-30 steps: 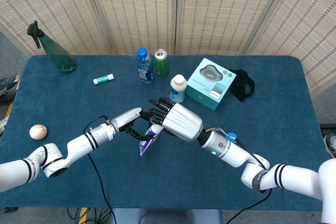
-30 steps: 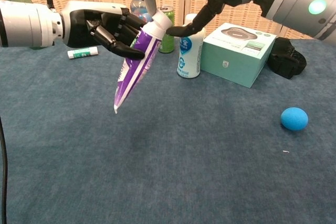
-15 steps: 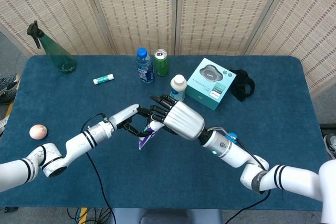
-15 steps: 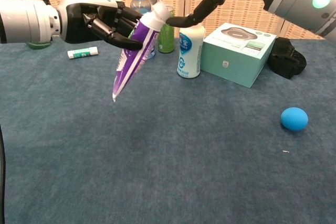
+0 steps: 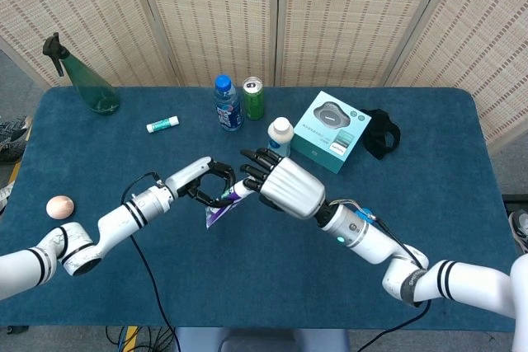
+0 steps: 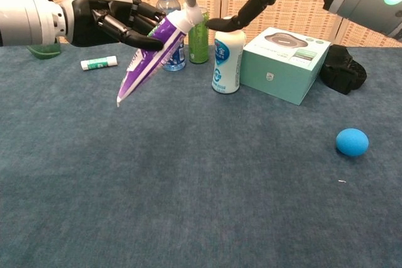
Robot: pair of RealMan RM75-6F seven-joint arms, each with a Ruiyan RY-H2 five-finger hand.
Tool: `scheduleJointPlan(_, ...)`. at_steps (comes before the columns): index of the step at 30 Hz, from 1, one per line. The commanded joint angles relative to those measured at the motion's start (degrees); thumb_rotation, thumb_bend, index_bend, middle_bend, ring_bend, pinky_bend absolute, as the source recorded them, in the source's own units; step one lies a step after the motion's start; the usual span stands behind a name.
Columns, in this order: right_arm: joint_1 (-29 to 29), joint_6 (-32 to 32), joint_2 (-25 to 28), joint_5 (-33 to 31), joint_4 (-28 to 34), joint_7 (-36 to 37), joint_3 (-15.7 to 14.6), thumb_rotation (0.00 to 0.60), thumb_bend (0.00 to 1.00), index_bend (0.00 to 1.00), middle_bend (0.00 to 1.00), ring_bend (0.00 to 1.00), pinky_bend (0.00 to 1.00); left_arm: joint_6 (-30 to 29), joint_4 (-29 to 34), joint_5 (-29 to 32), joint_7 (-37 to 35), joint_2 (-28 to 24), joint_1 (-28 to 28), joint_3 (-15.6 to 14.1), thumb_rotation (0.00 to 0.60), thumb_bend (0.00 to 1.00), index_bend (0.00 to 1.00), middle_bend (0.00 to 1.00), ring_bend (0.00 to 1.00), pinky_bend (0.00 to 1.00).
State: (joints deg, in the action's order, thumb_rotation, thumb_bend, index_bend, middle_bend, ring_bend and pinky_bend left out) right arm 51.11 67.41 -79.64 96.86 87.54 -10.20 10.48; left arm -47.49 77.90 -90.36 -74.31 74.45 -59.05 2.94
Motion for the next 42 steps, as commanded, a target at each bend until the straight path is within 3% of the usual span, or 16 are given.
scheduleJointPlan(1,-0.1,-0.3,0.2,-0.3,0.1,-0.2,0.0,0.600,0.20,0.59,0.38,0.15,0.27,-0.1,0.0,-0.2,-0.3,-0.1,0.0,-0.1,0.600,0.39,0.56,0.65,0.43,0.23)
scheduleJointPlan(33,-1.2,-1.7,0.0,-1.7,-1.2,-0.2,-1.1,0.600,0.20,0.59,0.38,0.15,0.27,-1.5,-0.3,-0.9,-2.8,-0.7,0.2,0.0,0.600,0.39,0.56,0.65,0.43,0.23)
scheduleJointPlan(42,-3.2,1.6,3.9,-0.2,2.3,2.2,-1.4,0.600,0.20,0.59,0.38,0.15,0.27,-0.4,-0.2,-1.2,4.1,-1.2,0.7,-1.5,0.600,0.39,0.56,0.65,0.43,0.23)
